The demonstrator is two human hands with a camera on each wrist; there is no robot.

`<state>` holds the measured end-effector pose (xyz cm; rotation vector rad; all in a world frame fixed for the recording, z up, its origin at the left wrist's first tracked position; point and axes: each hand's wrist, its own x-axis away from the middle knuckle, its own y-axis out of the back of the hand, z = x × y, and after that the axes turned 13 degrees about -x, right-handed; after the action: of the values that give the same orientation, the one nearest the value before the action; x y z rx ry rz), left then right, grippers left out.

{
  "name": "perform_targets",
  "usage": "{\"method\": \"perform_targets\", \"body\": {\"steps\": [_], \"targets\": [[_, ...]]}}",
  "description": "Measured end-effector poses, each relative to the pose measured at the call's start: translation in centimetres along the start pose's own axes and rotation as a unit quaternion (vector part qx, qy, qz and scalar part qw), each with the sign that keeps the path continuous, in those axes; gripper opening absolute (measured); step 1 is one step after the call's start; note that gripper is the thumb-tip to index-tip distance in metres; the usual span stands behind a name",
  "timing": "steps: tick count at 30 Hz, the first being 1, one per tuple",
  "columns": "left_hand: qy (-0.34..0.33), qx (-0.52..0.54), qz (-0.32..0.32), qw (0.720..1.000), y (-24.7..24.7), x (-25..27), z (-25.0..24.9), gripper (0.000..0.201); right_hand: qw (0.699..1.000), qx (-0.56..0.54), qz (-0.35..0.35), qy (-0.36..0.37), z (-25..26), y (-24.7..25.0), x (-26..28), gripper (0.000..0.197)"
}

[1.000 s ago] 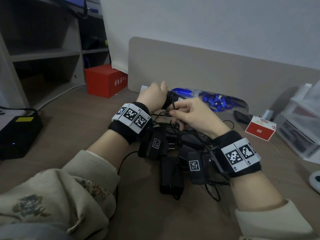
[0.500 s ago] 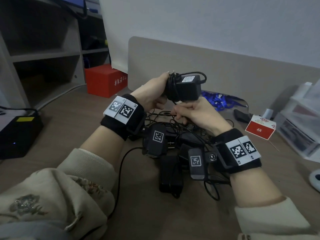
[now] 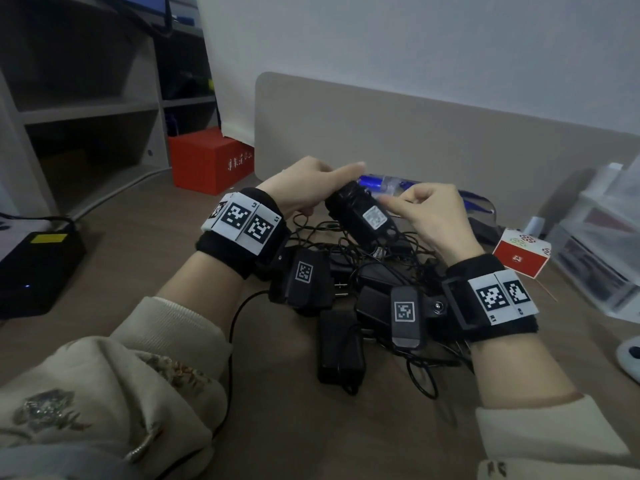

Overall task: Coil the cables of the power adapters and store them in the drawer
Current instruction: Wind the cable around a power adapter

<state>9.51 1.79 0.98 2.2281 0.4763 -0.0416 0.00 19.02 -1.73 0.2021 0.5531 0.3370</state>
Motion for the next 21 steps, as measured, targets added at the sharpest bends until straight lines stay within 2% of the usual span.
{"method": "perform_targets", "body": {"steps": [4, 10, 16, 21], "targets": [[-0.01, -0.075, -0.039, 0.996, -0.5, -0.4, 0.5, 0.061, 0.999, -0.013, 0.008, 0.036, 0.9, -0.6, 0.2, 0.025], [-0.008, -0.184, -0.1, 0.978, -0.6, -0.6, 0.4, 0.063, 0.996, -0.006, 0.053, 0.07, 1.3, -1.8, 0.2, 0.028], [-0.002, -0.198, -0.146, 0.969, -0.7, -1.0, 0.7, 0.063, 0.995, 0.02, 0.066, 0.072, 1.6, -2.4, 0.3, 0.028], [0.03, -0.184, -0.223, 0.957, -0.8, -1.6, 1.0, 0.06, 0.993, -0.014, 0.086, 0.084, 2.8, -2.6, 1.0, 0.025]]}}
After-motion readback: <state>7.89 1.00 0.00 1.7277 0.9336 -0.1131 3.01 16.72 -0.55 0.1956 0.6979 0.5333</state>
